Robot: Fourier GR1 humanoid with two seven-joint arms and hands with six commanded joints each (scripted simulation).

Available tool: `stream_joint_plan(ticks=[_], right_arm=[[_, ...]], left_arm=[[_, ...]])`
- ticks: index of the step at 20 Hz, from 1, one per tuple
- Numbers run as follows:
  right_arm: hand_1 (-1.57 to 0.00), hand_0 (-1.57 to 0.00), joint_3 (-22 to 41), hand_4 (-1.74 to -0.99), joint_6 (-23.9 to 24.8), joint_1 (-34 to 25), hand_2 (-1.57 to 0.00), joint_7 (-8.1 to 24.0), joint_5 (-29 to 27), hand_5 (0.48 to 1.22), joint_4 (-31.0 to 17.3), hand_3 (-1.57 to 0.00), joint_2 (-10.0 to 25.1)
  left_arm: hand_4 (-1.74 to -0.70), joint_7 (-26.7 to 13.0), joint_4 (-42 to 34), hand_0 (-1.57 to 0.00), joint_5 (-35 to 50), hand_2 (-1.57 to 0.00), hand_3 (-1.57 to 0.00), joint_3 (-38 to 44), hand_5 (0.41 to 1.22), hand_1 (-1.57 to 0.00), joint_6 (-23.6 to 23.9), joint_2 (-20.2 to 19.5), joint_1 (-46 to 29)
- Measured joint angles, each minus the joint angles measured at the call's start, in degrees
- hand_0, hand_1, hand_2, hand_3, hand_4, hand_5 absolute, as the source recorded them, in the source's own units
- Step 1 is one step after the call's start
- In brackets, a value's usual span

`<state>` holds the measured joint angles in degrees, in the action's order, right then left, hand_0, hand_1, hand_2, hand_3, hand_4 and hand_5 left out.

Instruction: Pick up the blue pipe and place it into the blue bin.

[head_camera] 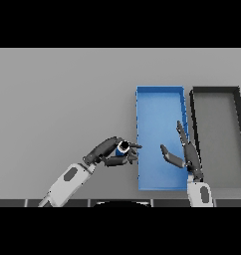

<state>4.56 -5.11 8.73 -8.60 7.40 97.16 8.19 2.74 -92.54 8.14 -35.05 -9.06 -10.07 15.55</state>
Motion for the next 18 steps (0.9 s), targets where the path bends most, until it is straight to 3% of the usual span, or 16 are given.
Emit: stream_joint_plan(ticks=[6, 10, 14, 18], right_arm=[[0.0, 0.0, 0.88, -1.207, 0.69, 1.7, 0.0, -1.0, -0.12, 0.619, -0.13, 0.0, -2.51], [0.0, 0.0, -0.71, -1.197, -2.41, 1.73, 0.0, -2.74, -5.06, 0.604, 2.38, 0.0, -0.8], [0.0, 0.0, -0.19, -1.232, -11.87, -0.6, 0.0, 3.16, -16.34, 0.55, 9.87, 0.0, 4.3], [0.0, 0.0, 2.51, -1.286, -17.29, -5.63, 0.0, 10.21, -20.83, 0.52, 15.32, 0.0, 9.48]], left_arm=[[-1.73, -1.76, 0.04, -1.57, -0.24, -1.57, -1.44, -0.15, 1.22, -1.57, 0.62, 0.83, 0.2], [-1.73, -0.71, 0.25, -1.57, -0.93, -1.57, -1.44, -0.49, 1.221, -1.57, 0.38, 0.81, -0.26], [-1.73, -0.74, 0.32, -1.57, -0.87, -1.57, -1.44, -0.33, 1.221, -1.57, 0.07, 0.68, -0.23], [-1.73, -1.37, 0.71, -1.57, -0.87, -1.57, -1.44, -0.17, 1.221, -1.57, 0.01, 1.21, 0.41]])
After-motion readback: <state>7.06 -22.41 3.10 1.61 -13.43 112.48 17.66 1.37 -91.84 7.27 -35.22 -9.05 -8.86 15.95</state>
